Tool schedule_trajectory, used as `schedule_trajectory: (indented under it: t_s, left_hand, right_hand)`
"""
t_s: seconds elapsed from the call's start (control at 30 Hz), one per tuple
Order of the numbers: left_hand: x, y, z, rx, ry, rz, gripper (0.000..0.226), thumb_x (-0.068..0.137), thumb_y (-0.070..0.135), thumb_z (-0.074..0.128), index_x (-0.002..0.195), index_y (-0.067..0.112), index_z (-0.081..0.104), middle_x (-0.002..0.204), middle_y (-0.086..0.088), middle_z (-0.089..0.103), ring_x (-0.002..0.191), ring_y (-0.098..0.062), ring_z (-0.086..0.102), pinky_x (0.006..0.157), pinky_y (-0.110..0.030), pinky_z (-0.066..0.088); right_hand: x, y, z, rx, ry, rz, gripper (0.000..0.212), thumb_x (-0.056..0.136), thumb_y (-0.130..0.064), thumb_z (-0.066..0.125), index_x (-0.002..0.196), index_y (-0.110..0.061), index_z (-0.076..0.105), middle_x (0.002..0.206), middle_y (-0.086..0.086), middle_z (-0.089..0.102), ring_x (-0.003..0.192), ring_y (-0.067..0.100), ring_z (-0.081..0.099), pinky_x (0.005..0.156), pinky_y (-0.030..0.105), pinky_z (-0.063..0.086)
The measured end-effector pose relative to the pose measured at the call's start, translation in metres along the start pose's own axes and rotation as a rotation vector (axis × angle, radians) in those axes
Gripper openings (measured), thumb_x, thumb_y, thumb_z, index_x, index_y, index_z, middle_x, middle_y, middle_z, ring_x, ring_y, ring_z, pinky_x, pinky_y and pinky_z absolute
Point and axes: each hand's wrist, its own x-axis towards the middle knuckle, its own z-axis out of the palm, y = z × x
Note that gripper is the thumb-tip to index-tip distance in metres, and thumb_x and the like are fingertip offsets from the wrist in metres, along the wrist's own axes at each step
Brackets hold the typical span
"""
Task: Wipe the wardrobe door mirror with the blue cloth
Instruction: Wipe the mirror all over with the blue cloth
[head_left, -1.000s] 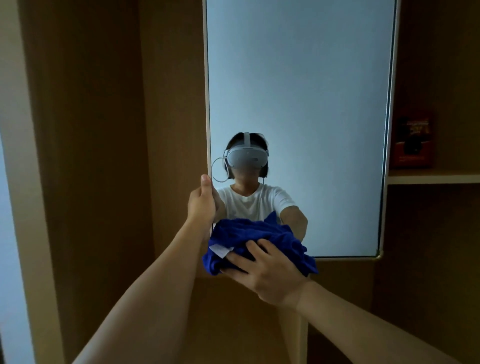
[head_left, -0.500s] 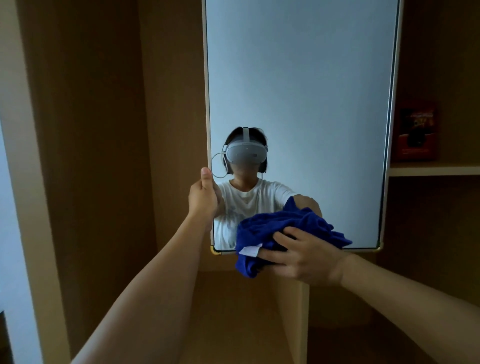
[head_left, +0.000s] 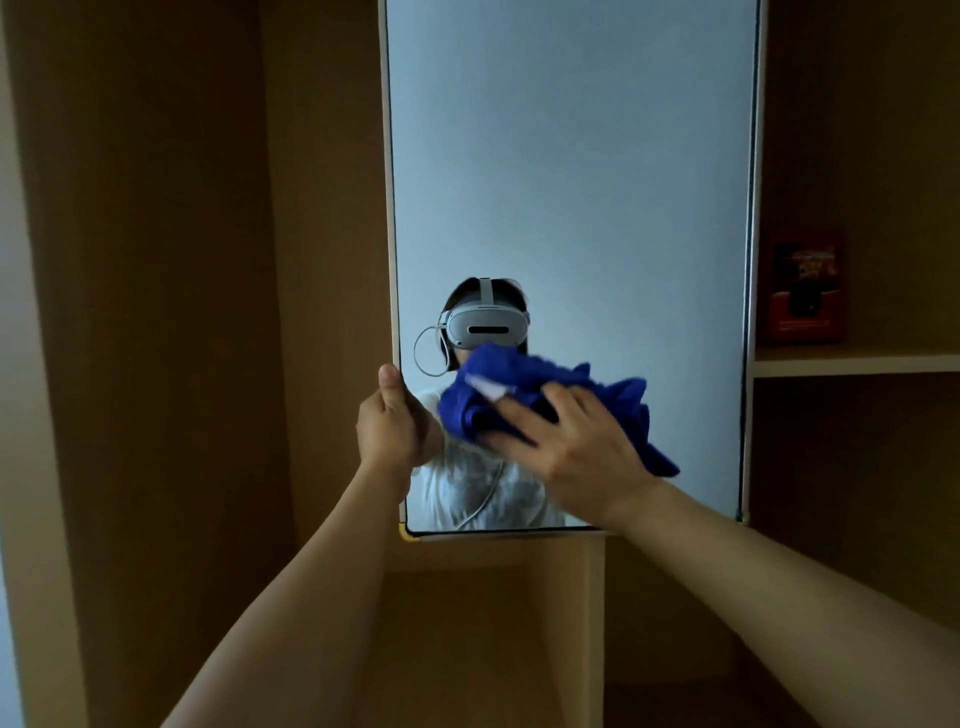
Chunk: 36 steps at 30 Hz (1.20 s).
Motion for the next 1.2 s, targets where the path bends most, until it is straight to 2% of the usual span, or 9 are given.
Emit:
schedule_trajectory:
  t_s: [0.13,0.23,0.33,0.47,0.6,0.73,0.87,1.03,1.2]
  left_hand:
    - [0.001,-0.001,0.001,0.030,0.014,0.001,0.049,0.095,0.056,0.024,0.075,0.020,0.052,0.077,-0.002,0.058,0.073,-0.016,0.055,0.068,-0.032,0.043]
    - [0.002,-0.005,0.003,0.027,0.025,0.017,0.049,0.095,0.055,0.024,0.074,0.020,0.051,0.074,0.000,0.056,0.069,-0.010,0.051,0.056,-0.026,0.036]
    - [0.004,-0.006,0.003,-0.001,0.033,0.012,0.050,0.095,0.054,0.027,0.070,0.017,0.052,0.072,-0.002,0.056,0.067,-0.012,0.051,0.054,-0.027,0.035]
    - [0.005,-0.006,0.004,-0.035,0.046,-0.035,0.052,0.092,0.058,0.029,0.070,0.019,0.055,0.068,-0.005,0.061,0.066,-0.018,0.059,0.055,-0.028,0.043]
    - [0.004,-0.007,0.007,-0.011,0.099,-0.017,0.053,0.092,0.058,0.030,0.061,0.022,0.052,0.044,0.008,0.056,0.051,-0.006,0.054,0.048,-0.022,0.035]
    - [0.006,-0.008,0.009,-0.021,0.099,-0.051,0.058,0.091,0.060,0.029,0.083,0.012,0.060,0.079,-0.006,0.065,0.077,-0.025,0.061,0.059,-0.030,0.044]
    - [0.005,-0.003,0.010,-0.007,0.136,-0.024,0.052,0.093,0.055,0.029,0.065,0.019,0.053,0.063,-0.003,0.056,0.061,-0.016,0.053,0.051,-0.024,0.033]
    - [0.003,-0.003,0.007,0.002,0.117,-0.003,0.056,0.094,0.055,0.028,0.063,0.016,0.054,0.057,-0.003,0.056,0.055,-0.015,0.054,0.049,-0.025,0.037]
    - [0.004,-0.005,0.007,-0.001,0.124,-0.002,0.054,0.093,0.056,0.027,0.065,0.018,0.053,0.060,-0.003,0.057,0.058,-0.014,0.055,0.051,-0.025,0.038]
  right_hand:
    - [-0.044,-0.011,0.009,0.036,-0.072,-0.252,0.041,0.099,-0.011,0.033,0.128,-0.030,0.055,0.142,0.001,0.047,0.103,0.031,0.055,0.088,0.041,0.049]
    - [-0.038,0.001,0.011,0.051,-0.063,-0.274,0.040,0.096,-0.014,0.042,0.133,-0.028,0.048,0.143,0.002,0.040,0.103,0.031,0.056,0.087,0.042,0.048]
    - [-0.004,0.021,0.003,0.042,0.013,-0.146,0.049,0.090,-0.006,0.037,0.133,-0.026,0.049,0.147,0.006,0.037,0.098,0.033,0.053,0.084,0.043,0.046]
    - [0.045,0.052,-0.015,0.000,0.075,0.079,0.057,0.084,-0.011,0.028,0.130,-0.025,0.059,0.135,0.006,0.056,0.087,0.034,0.056,0.076,0.044,0.049]
    - [0.079,0.075,-0.025,-0.059,0.015,0.201,0.062,0.079,-0.010,0.041,0.138,-0.028,0.050,0.144,0.005,0.047,0.094,0.034,0.054,0.081,0.044,0.046]
    - [0.109,0.097,-0.027,-0.064,-0.044,0.357,0.072,0.082,-0.011,0.056,0.146,-0.034,0.033,0.156,0.001,0.026,0.112,0.033,0.044,0.092,0.043,0.039]
    - [0.136,0.125,-0.034,-0.072,-0.017,0.496,0.080,0.080,-0.011,0.063,0.147,-0.036,0.027,0.158,-0.001,0.018,0.114,0.032,0.040,0.093,0.041,0.038]
    - [0.144,0.161,-0.040,-0.045,-0.008,0.671,0.081,0.081,-0.011,0.062,0.148,-0.035,0.023,0.158,0.001,0.017,0.118,0.034,0.039,0.092,0.043,0.039]
    - [0.111,0.164,-0.040,-0.101,0.046,0.699,0.073,0.082,-0.016,0.059,0.147,-0.030,0.029,0.150,0.008,0.033,0.111,0.035,0.045,0.087,0.043,0.042]
